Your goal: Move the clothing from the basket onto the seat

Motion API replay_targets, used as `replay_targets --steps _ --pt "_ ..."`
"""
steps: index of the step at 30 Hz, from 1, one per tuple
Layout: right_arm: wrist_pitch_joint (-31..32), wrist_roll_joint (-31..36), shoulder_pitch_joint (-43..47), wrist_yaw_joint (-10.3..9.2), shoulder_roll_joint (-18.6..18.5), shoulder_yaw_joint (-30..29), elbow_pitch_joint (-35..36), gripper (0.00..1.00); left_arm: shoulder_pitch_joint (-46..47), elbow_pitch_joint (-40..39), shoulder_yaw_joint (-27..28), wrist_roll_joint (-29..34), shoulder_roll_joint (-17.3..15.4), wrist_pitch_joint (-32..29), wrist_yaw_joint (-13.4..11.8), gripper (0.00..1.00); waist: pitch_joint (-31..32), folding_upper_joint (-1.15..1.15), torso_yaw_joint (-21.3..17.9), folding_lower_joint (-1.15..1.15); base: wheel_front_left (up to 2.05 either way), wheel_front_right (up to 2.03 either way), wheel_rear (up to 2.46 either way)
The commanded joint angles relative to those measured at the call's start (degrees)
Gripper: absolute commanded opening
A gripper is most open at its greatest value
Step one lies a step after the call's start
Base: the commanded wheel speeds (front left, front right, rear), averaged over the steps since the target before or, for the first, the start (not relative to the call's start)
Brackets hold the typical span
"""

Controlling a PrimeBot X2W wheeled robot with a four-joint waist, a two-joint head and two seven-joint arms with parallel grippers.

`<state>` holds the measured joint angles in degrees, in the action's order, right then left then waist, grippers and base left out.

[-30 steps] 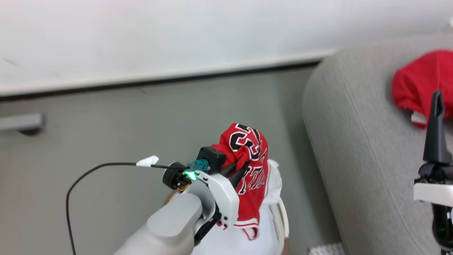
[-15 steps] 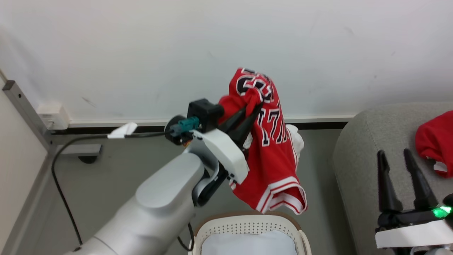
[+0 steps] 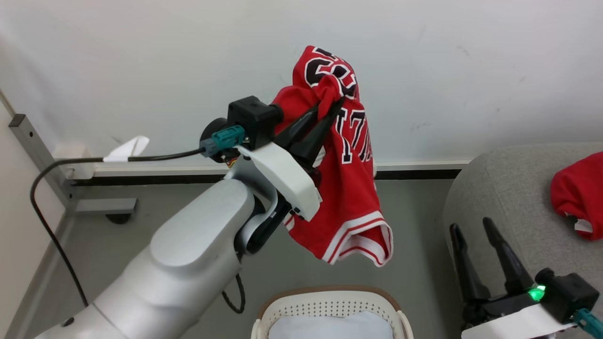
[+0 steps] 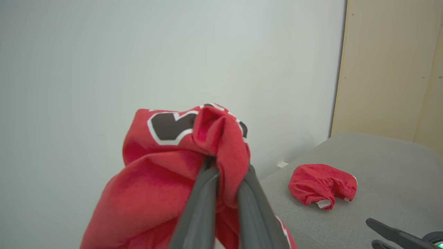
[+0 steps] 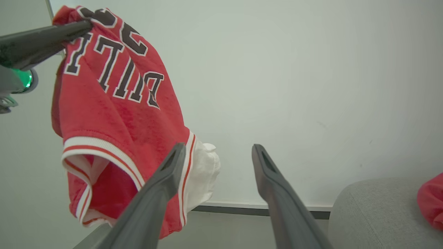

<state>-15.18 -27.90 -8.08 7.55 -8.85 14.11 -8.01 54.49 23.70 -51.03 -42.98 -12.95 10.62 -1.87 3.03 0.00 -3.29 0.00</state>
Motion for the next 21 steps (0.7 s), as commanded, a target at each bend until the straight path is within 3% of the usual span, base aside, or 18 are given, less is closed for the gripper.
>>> replay_targets --steps 1,9,21 --pt "0.1 -0.3 -0.1 -0.13 -0.4 0.9 -0.5 1.00 -1.1 -0.7 0.0 -0.2 -0.4 -0.1 -0.4 0.00 0.0 0.00 0.0 0.00 0.00 0.00 0.00" --pt "0.1 -0.8 -2.8 -0.13 -1.3 9.9 -4.7 1.00 -2.2 -2.8 -0.7 -0.5 -0.1 -0.7 -0.9 0.00 -0.1 0.00 0.6 0.00 0.00 0.00 0.00" --pt "0.1 -1.7 -13.8 -0.13 2.7 21.5 -18.8 1.00 -2.4 -3.3 -3.7 -0.8 3.0 -1.7 0.6 0.00 0.3 0.00 6.4 0.00 0.00 0.00 0.00"
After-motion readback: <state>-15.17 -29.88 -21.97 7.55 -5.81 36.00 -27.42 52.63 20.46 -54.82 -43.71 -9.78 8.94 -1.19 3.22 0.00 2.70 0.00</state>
